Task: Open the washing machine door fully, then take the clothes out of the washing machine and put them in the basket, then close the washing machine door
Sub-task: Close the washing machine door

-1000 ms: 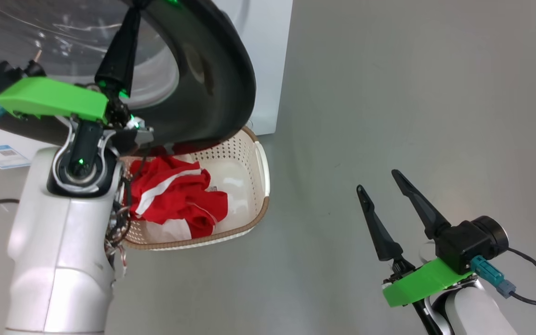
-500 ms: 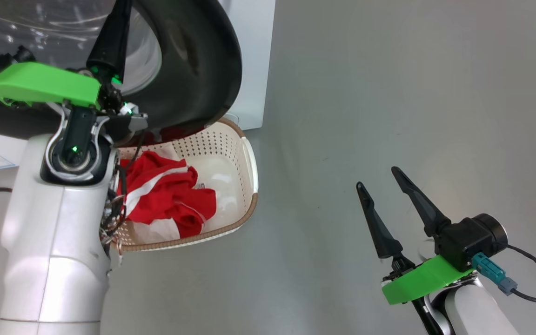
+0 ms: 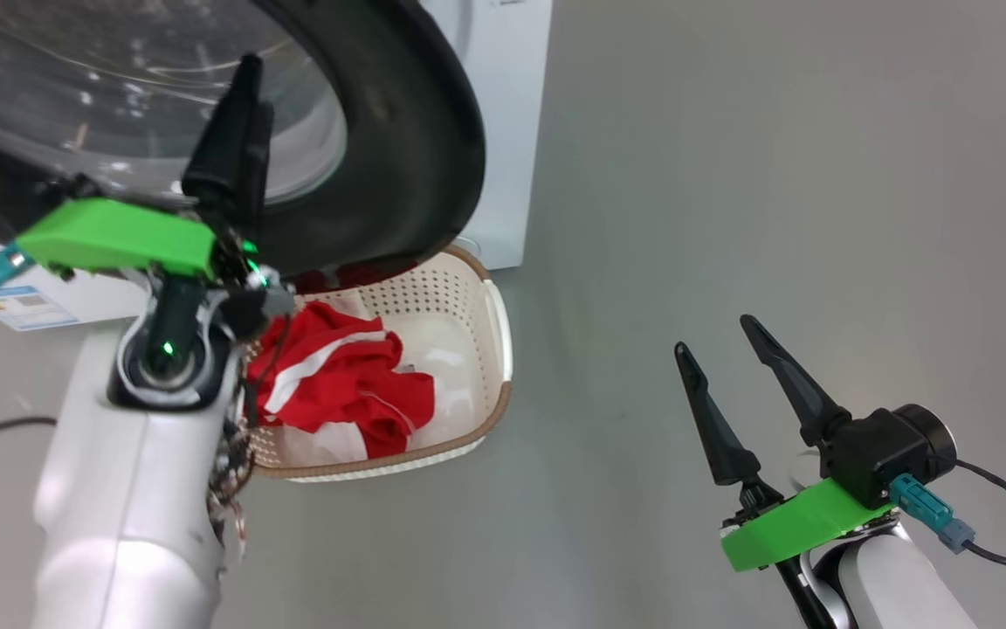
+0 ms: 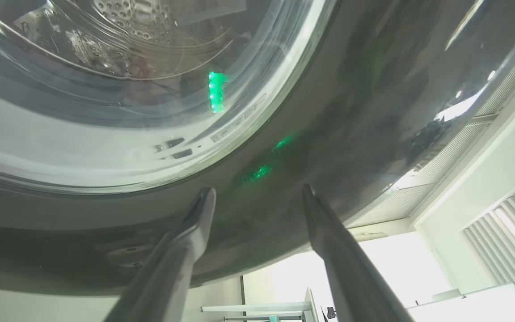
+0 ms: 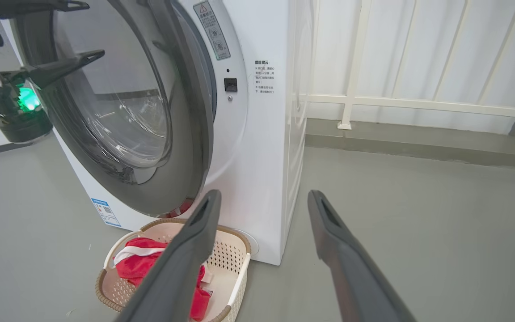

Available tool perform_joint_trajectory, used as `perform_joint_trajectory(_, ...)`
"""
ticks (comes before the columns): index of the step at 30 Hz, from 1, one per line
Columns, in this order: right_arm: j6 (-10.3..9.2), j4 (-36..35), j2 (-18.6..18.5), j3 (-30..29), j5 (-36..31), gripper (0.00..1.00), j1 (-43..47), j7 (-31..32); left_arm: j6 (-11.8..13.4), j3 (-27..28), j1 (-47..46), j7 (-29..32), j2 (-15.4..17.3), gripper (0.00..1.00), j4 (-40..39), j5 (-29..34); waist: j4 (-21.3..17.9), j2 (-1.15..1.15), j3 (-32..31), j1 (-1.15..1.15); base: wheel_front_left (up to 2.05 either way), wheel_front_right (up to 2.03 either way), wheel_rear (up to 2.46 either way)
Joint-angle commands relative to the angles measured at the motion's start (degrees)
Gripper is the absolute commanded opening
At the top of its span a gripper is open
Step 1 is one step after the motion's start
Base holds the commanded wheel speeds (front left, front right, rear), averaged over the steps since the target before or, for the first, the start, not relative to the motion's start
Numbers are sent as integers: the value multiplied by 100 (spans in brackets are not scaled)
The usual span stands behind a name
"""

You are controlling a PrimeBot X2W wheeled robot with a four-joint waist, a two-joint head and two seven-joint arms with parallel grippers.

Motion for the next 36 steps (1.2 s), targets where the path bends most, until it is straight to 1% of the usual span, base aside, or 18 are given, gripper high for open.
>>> perform_joint_trajectory(1, 26, -107, -6, 83, 30, 100, -30, -36, -40, 39, 125, -69, 213, 100, -289, 179, 149, -1, -119, 0, 0, 0, 0)
perform_joint_trajectory(4, 26, -81, -6, 36, 27, 100, -1, -36, -40, -148, 433, -262, 305, 100, -513, 531, 288, -1, -205, 0, 0, 0, 0)
perform_joint_trajectory(5, 26, -81, -6, 36, 27, 100, -1, -36, -40, -148, 433, -262, 305, 100, -513, 531, 288, -1, -205, 0, 0, 0, 0)
perform_joint_trajectory(7, 26, -52, -6, 19, 24, 100, 18, -36, -40, -260, 630, -399, 343, 100, -691, 723, 376, -1, -272, 0, 0, 0, 0)
perform_joint_trajectory(8, 26, -41, -6, 8, 25, 100, 24, -36, -40, -338, 718, -497, 398, 100, -807, 880, 418, -1, -300, 0, 0, 0, 0)
perform_joint_trajectory(10, 26, -18, -6, -14, 30, 100, 26, -36, -40, -599, 899, -819, 609, 100, -979, 1444, 500, -1, -362, 0, 0, 0, 0)
perform_joint_trajectory(12, 26, -2, -6, -38, 61, 100, 39, -36, -40, -844, 1079, -1136, 716, 100, -1061, 1899, 578, -1, -434, 0, 0, 0, 0)
perform_joint_trajectory(14, 26, 12, -6, -56, 74, 100, 57, -36, -40, -962, 1239, -1320, 728, 100, -1143, 2025, 651, -1, -509, 0, 0, 0, 0)
perform_joint_trajectory(20, 26, 25, -6, -67, 163, 100, 108, -36, -41, -1240, 1514, -1941, 1053, 100, -1184, 2917, 804, -1, -697, 0, 0, 0, 0)
perform_joint_trajectory(26, 26, 28, -6, -73, 112, 100, 195, -36, 71, -1218, 1857, -2136, 1232, 100, -1457, 3981, 850, -1, -877, 0, 0, 0, 0)
perform_joint_trajectory(31, 26, -9, -6, -190, 25, 100, 255, -36, 336, -1018, 2349, -2147, 1307, 100, -1992, 5041, 848, -1, -985, 0, 0, 0, 0)
perform_joint_trajectory(36, 26, -87, -6, -330, -105, 100, 361, -36, 613, -747, 2915, -2148, 1247, 100, -2536, 5960, 859, -1, -1105, 0, 0, 0, 0)
